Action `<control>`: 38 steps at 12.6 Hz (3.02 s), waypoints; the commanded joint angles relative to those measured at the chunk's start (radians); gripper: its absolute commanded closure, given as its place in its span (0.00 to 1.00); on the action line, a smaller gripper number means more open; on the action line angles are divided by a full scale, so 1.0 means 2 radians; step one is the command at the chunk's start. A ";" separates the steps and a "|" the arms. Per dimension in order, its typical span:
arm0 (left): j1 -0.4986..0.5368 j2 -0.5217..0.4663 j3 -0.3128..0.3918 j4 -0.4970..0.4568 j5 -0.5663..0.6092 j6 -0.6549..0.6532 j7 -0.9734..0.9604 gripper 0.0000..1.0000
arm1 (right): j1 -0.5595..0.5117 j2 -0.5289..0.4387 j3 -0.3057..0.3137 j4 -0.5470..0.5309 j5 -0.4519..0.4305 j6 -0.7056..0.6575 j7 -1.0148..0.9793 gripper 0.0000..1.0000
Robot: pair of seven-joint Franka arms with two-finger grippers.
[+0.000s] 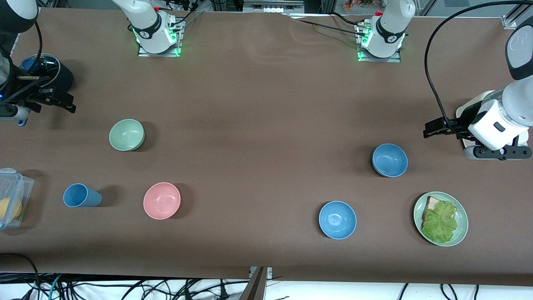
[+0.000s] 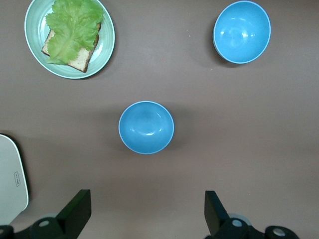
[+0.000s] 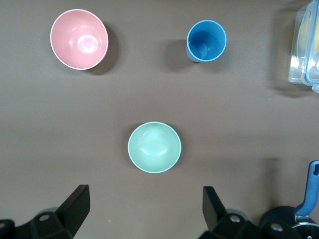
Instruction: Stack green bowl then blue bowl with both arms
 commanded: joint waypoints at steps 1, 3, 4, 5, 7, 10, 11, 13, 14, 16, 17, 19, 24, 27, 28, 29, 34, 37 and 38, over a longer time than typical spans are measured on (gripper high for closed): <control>0.001 0.004 0.000 0.011 0.005 -0.002 0.009 0.00 | -0.004 0.006 0.005 0.013 0.001 0.000 0.004 0.00; -0.001 0.004 0.000 0.011 0.005 -0.001 0.009 0.00 | -0.004 0.006 0.006 0.014 -0.001 -0.001 0.002 0.00; -0.001 0.004 0.000 0.011 0.005 -0.001 0.009 0.00 | -0.004 0.006 0.006 0.014 -0.001 -0.001 0.003 0.00; -0.001 0.004 0.000 0.012 0.005 -0.001 0.008 0.00 | -0.004 0.006 0.006 0.013 0.000 -0.003 0.003 0.00; 0.000 0.004 0.000 0.012 0.006 -0.001 0.008 0.00 | -0.004 0.007 0.006 0.013 -0.002 -0.003 0.001 0.00; 0.001 0.008 0.000 0.014 0.006 0.005 0.009 0.00 | -0.004 0.010 0.006 0.013 -0.003 -0.003 0.003 0.00; 0.002 0.014 0.000 0.022 0.006 0.010 0.010 0.00 | -0.004 0.011 0.006 0.014 -0.005 -0.002 0.003 0.00; 0.003 0.014 0.000 0.023 0.006 0.010 0.010 0.00 | -0.004 0.015 0.006 0.014 -0.006 -0.001 0.003 0.00; 0.001 0.014 0.000 0.024 0.006 0.011 0.010 0.00 | -0.004 0.016 0.006 0.014 -0.007 -0.001 0.002 0.00; -0.002 0.014 -0.001 0.024 0.006 0.011 0.008 0.00 | -0.004 0.016 0.006 0.014 -0.004 -0.006 0.002 0.00; -0.003 0.014 -0.001 0.024 0.005 0.011 0.009 0.00 | -0.004 0.015 0.006 0.014 -0.005 -0.007 0.000 0.00; -0.003 0.014 -0.002 0.027 0.005 0.011 0.009 0.00 | -0.004 0.015 0.006 0.014 -0.003 -0.009 -0.002 0.00; -0.003 0.014 -0.002 0.028 0.005 0.011 0.009 0.00 | -0.004 0.016 0.005 0.014 -0.002 -0.013 0.000 0.00; -0.003 0.014 -0.002 0.028 0.005 0.011 0.009 0.00 | -0.004 0.017 0.005 0.014 -0.003 -0.013 0.001 0.00; -0.003 0.015 -0.002 0.028 0.005 0.011 0.009 0.00 | -0.004 0.017 0.005 0.014 -0.003 -0.013 -0.001 0.00; -0.003 0.015 -0.002 0.029 0.005 0.011 0.009 0.00 | -0.004 0.017 0.005 0.013 -0.003 -0.013 0.001 0.00; -0.002 0.015 -0.002 0.029 0.005 0.011 0.009 0.00 | -0.004 0.017 0.005 0.014 -0.003 -0.013 0.001 0.00; -0.002 0.015 -0.002 0.029 0.005 0.011 0.009 0.00 | -0.004 0.018 0.006 0.011 -0.003 -0.013 -0.002 0.00; -0.002 0.015 -0.002 0.029 0.005 0.011 0.009 0.00 | -0.004 0.026 0.006 0.011 -0.003 -0.013 -0.002 0.00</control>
